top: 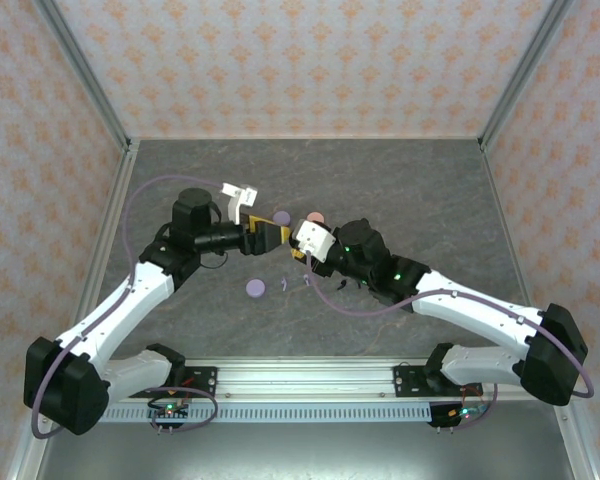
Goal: Insert the wireless bluetooth earbuds into the charging case
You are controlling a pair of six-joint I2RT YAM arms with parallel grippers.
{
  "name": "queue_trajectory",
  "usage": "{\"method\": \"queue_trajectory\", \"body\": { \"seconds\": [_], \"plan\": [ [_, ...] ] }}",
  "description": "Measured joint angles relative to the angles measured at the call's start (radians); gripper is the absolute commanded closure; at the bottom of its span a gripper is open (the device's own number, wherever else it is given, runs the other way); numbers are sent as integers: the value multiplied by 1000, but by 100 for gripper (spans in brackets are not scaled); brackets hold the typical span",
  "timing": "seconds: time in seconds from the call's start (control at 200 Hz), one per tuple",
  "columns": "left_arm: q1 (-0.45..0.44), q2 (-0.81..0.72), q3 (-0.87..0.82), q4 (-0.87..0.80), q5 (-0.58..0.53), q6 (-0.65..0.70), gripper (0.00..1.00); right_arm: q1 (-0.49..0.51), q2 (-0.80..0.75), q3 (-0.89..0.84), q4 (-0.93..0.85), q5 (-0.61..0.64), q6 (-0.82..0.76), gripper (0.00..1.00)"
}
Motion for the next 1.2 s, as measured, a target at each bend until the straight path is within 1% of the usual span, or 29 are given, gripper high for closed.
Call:
{"method": "queue_trajectory", "body": {
  "seconds": [0.105,0.225,0.305,0.455,0.551,0.716,0.886,1.041,1.201],
  "plan": [
    [-32,14,2,0,2,1,26,0,-4,0,2,0,-1,63],
    [-56,43,10,0,5,4,34,0,-5,0,6,0,-1,63],
    [-69,69,23,0,11,12,42,0,-7,0,7,-1,-1,63],
    [-91,114,51,0,35,20,62,0,-10,0,7,-1,-1,63],
    [-101,125,58,0,45,23,69,0,-11,-1,6,0,-1,63],
    [-101,129,58,-1,44,24,70,0,-15,-7,11,9,-2,63],
    [-102,129,64,-14,44,43,63,-1,-15,-11,15,12,-5,63],
    [-102,128,68,-31,43,53,63,-3,-15,-16,15,18,-11,63],
    [-102,128,68,-33,42,58,68,-3,-15,-16,15,22,-12,63]
  ]
}}
